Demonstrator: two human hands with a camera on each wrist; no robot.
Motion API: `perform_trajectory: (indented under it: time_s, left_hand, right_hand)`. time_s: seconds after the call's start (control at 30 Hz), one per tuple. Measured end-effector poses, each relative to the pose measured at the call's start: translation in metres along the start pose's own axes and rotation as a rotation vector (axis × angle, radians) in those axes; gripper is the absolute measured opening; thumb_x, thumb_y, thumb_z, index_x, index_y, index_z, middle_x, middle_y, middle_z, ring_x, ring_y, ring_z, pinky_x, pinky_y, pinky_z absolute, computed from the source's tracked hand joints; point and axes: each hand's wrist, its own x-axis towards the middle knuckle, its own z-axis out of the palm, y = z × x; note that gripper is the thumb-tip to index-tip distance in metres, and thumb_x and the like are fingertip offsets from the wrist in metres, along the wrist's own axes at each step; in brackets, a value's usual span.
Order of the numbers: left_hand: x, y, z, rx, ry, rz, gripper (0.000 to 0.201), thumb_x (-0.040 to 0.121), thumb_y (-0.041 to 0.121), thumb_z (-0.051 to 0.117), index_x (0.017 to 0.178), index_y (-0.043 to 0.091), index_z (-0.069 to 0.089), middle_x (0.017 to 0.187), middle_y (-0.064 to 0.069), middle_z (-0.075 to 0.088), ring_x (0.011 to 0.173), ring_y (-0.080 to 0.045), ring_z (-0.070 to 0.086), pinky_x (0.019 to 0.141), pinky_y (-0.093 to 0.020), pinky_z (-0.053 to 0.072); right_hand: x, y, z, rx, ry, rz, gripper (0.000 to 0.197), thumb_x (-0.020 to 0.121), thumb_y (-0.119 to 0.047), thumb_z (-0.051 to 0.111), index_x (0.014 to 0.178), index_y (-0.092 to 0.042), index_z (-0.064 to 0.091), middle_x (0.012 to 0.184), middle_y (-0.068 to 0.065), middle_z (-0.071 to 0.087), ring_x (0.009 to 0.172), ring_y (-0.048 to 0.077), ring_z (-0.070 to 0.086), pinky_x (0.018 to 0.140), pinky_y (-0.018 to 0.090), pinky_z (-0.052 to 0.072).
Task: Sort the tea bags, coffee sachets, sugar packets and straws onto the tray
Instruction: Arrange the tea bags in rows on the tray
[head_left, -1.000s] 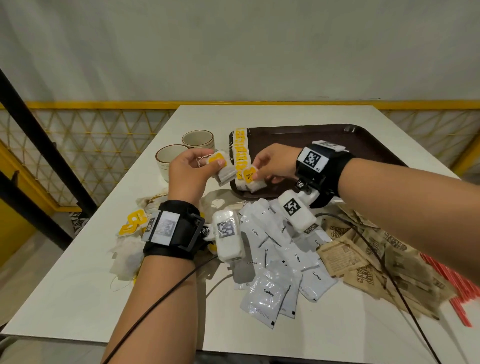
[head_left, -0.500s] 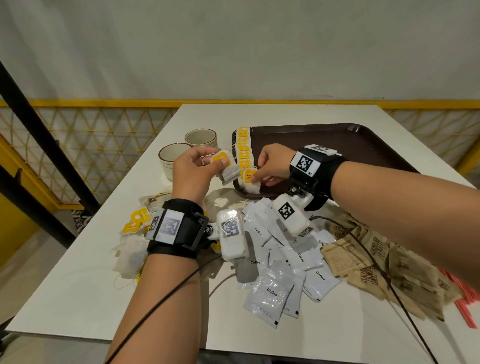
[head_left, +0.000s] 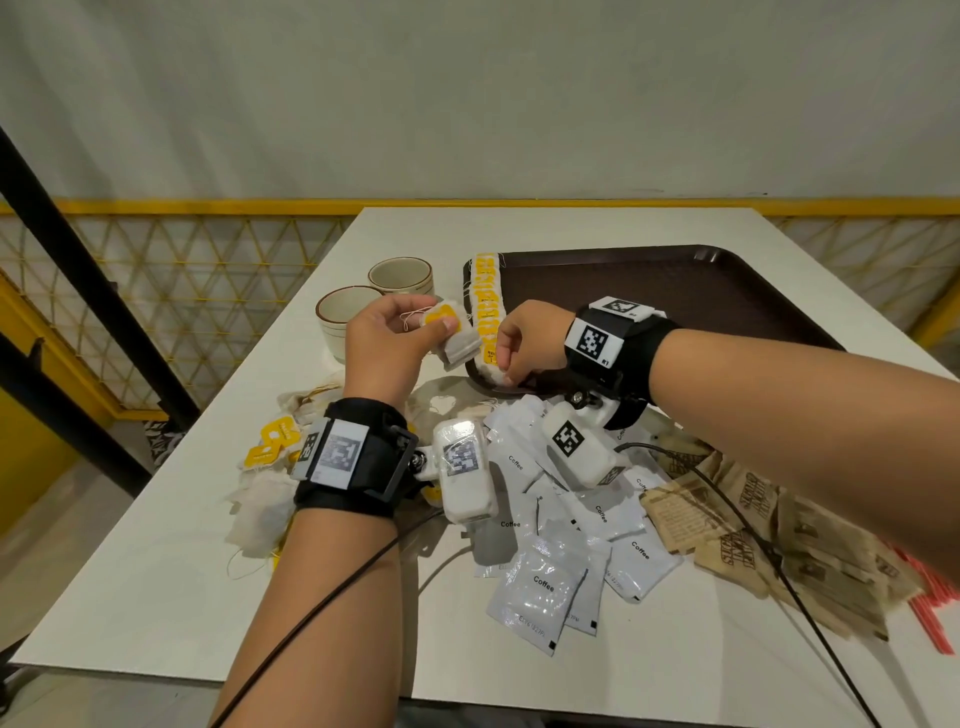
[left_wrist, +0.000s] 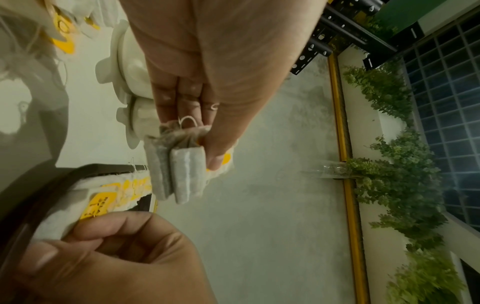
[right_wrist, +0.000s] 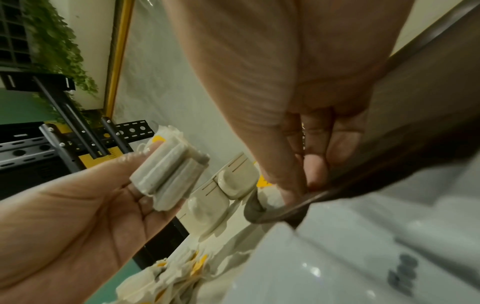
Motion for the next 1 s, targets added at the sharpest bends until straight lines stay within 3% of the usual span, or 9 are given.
perform_trajectory:
  time_s: [0.17,0.3,0.4,0.47,0.57,0.63,0.8,0.9,1.0]
  left_hand:
    - [0.002,-0.002,0.0,-0.003,-0.009,-0.002,0.025,0.076,0.001,0.075,0.081,0.021,0.062,0.074,0.002,0.064,0.053,0.007,0.055,0.051,-0.007,0.042]
    - [0.003,0.001,0.001,0.002,-0.012,-0.012,0.021,0.075,0.001,0.075,0.088,0.013,0.064,0.076,0.0,0.064,0.054,0.006,0.056,0.05,-0.008,0.042]
    - [0.017,0.016,0.008,0.005,-0.026,0.0,0.024,0.075,0.007,0.077,0.095,0.012,0.064,0.082,-0.001,0.066,0.059,-0.003,0.057,0.046,-0.011,0.04]
    - [0.034,0.029,0.019,0.075,-0.067,0.03,0.024,0.074,0.009,0.078,0.093,0.015,0.064,0.084,0.0,0.066,0.064,-0.007,0.059,0.05,-0.015,0.045]
    - [0.068,0.045,0.042,0.203,-0.226,0.079,0.024,0.073,0.003,0.078,0.08,0.017,0.059,0.07,0.003,0.059,0.053,0.0,0.054,0.049,-0.011,0.041]
    - [0.094,0.046,0.059,0.332,-0.326,0.08,0.027,0.073,0.004,0.078,0.076,0.019,0.056,0.066,0.003,0.054,0.052,-0.002,0.05,0.044,-0.009,0.037]
    - [0.153,0.031,0.09,0.472,-0.504,-0.038,0.024,0.076,-0.003,0.073,0.077,0.014,0.057,0.071,-0.002,0.058,0.06,-0.014,0.057,0.057,-0.025,0.053]
    - [0.183,0.022,0.105,0.502,-0.602,-0.058,0.02,0.08,-0.008,0.068,0.079,0.01,0.058,0.074,-0.006,0.06,0.063,-0.017,0.06,0.059,-0.024,0.057]
    - [0.209,0.015,0.119,0.578,-0.655,-0.051,0.017,0.08,-0.006,0.069,0.08,0.009,0.061,0.078,-0.008,0.062,0.067,-0.019,0.063,0.067,-0.028,0.059]
  right_hand:
    - [0.001,-0.001,-0.001,0.039,-0.018,0.003,0.013,0.076,-0.007,0.075,0.076,-0.019,0.069,0.072,-0.002,0.063,0.064,0.01,0.056,0.057,0.018,0.045]
    - [-0.002,0.0,-0.009,0.162,-0.044,0.024,0.007,0.083,-0.007,0.068,0.085,-0.013,0.072,0.092,0.02,0.07,0.071,0.019,0.059,0.057,0.022,0.046]
    - [-0.004,0.005,-0.028,0.227,0.09,0.027,0.009,0.087,-0.01,0.065,0.092,-0.013,0.071,0.084,0.009,0.068,0.065,0.012,0.059,0.054,0.019,0.045]
    - [-0.002,0.008,-0.042,0.323,0.196,0.03,0.008,0.089,-0.013,0.062,0.091,-0.016,0.069,0.083,0.004,0.068,0.066,0.011,0.06,0.055,0.02,0.046]
    - [0.005,0.011,-0.059,0.702,0.299,-0.014,0.009,0.096,-0.015,0.054,0.091,-0.014,0.062,0.082,0.003,0.064,0.063,0.014,0.057,0.054,0.023,0.046]
    - [0.012,0.016,-0.068,0.871,0.32,-0.037,0.011,0.097,-0.016,0.051,0.089,-0.014,0.059,0.079,0.004,0.061,0.06,0.015,0.057,0.053,0.024,0.046]
    - [0.042,0.037,-0.076,0.735,0.327,0.004,0.008,0.091,-0.013,0.063,0.085,-0.018,0.059,0.08,0.007,0.061,0.064,0.015,0.058,0.062,0.027,0.049]
    - [0.067,0.051,-0.083,0.629,0.382,0.063,0.017,0.082,-0.002,0.066,0.078,-0.018,0.061,0.081,0.018,0.064,0.067,0.024,0.057,0.065,0.035,0.049]
    - [0.091,0.063,-0.092,0.558,0.394,0.113,0.012,0.079,-0.003,0.068,0.08,-0.014,0.063,0.073,0.014,0.064,0.05,0.016,0.054,0.053,0.026,0.047]
